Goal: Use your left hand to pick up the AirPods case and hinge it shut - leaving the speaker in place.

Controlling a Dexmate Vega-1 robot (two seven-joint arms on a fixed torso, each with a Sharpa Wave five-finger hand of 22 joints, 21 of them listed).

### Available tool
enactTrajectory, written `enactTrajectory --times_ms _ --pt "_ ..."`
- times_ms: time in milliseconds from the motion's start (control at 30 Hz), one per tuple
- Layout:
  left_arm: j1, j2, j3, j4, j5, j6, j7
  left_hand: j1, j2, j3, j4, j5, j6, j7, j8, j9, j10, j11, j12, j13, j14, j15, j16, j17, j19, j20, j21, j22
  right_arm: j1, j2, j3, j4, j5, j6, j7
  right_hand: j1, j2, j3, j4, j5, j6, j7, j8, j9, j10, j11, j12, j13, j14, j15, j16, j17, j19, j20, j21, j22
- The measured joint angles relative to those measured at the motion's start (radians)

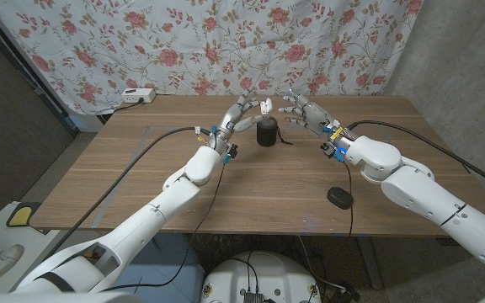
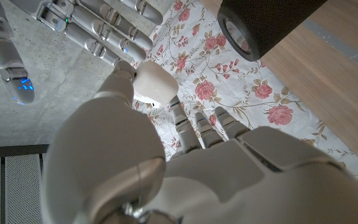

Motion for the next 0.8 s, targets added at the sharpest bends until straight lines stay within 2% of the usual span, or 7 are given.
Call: enactTrajectory --times_ms 800 --pt "-0.026 -0.008 0.022 0.033 -0.010 -0.001 -0.037 0.010 0.009 -0.007 0.001 0.002 0.006 -0.005 0.000 0.000 0.006 0.006 0.000 0.005 0.009 -0.005 0.000 0.000 0.000 0.000 0.000 0.000 0.022 0.006 -0.018 0.008 0.010 -0.003 0.030 0.000 0.000 0.000 0.000 0.000 0.000 0.000 0.000 0.000 0.005 -0.005 0.000 0.004 -0.003 0.003 0.000 0.000 0.000 0.000 0.000 0.000"
